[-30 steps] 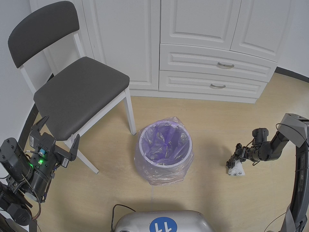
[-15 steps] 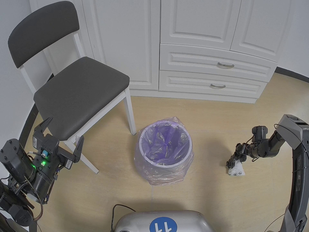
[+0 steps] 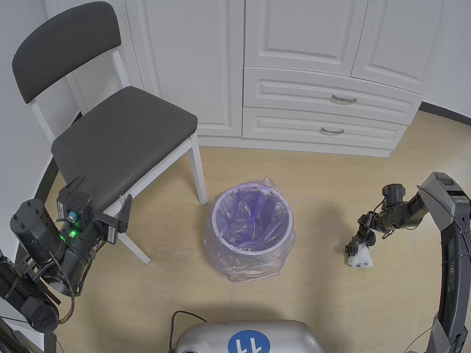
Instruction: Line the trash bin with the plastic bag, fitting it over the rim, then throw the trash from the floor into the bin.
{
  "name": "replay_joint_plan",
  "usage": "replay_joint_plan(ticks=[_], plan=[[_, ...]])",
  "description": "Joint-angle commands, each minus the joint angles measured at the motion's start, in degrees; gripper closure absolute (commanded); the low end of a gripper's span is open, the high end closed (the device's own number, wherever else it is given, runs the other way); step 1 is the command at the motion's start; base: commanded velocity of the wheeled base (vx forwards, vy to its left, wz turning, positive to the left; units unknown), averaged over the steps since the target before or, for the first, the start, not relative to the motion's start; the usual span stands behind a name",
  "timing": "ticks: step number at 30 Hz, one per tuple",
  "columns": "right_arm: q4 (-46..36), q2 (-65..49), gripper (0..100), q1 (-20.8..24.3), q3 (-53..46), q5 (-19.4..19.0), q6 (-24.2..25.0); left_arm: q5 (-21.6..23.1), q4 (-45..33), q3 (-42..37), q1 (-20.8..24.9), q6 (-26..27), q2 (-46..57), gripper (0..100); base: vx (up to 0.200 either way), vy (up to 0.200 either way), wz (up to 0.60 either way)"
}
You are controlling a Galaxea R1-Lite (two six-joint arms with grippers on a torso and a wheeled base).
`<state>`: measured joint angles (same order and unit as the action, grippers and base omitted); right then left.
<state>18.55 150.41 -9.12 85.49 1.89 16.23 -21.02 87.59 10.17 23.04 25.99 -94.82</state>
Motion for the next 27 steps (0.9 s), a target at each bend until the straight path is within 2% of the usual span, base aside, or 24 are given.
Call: replay_joint_plan(ticks=[1,3,7,11,18,27], plan=[[-3.4,5.5,0,0.0,8.0,0.1,-0.5,0.4,-0.1,4.8,-2.9,-6.0,-6.2,0,0.0,0.0,0.0],[-4.1,7.4,0,0.1,10.2,0.1,-2.1,0.5,0.0,5.6,-3.1,-7.8,-7.6,0,0.0,0.0,0.0],[-9.8,9.6,0,0.0,15.4,0.0,-3.9,0.4,0.0,5.6,-2.9,-7.4,-8.0,0,0.0,0.0,0.0],[-13.3,11.0,0,0.0,18.5,0.0,-3.5,0.4,0.0,5.6,-3.0,-7.3,-7.9,0,0.0,0.0,0.0],[-13.5,12.4,0,0.9,19.9,0.0,-0.8,0.4,0.0,5.7,-3.0,-7.2,-8.8,0,0.0,0.0,0.0],[-14.7,12.6,0,1.0,20.7,0.0,0.2,0.4,0.0,5.7,-2.8,-7.1,-8.9,0,0.0,0.0,0.0]])
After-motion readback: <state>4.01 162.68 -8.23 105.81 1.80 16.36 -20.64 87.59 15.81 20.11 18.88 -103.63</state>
